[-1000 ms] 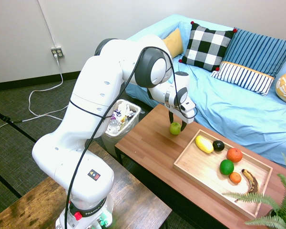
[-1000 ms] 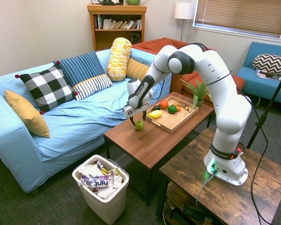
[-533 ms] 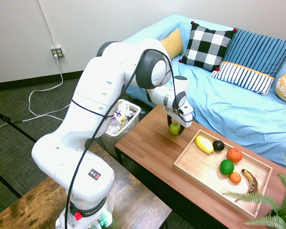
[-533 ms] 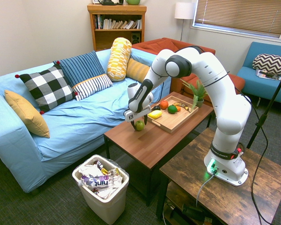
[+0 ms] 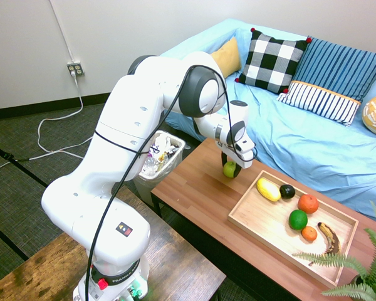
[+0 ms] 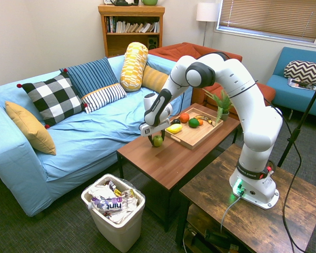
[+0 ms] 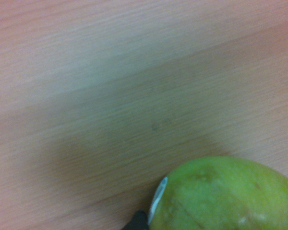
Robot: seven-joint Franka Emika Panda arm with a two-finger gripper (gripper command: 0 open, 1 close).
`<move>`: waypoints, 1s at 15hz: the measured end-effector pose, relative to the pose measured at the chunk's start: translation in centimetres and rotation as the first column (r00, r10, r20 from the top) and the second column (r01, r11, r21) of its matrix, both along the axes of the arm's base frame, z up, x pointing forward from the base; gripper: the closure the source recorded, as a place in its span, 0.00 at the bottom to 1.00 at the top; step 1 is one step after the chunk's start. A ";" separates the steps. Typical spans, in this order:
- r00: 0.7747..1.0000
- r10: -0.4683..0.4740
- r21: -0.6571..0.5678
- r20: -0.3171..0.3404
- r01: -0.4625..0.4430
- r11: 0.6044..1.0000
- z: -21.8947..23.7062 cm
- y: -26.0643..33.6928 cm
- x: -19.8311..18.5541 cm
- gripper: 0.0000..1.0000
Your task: Put the apple in the tray
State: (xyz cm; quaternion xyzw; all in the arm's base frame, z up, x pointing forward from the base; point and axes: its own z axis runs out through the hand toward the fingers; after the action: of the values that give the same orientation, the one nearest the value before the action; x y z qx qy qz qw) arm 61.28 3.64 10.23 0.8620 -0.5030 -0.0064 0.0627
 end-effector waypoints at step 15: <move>0.990 -0.082 0.008 0.116 0.082 0.997 15.2 -24.3 -3.9 1.00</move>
State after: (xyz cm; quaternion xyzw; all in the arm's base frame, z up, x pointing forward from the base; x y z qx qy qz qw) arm 57.38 -20.71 25.46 0.8396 -0.5408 0.0405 0.0316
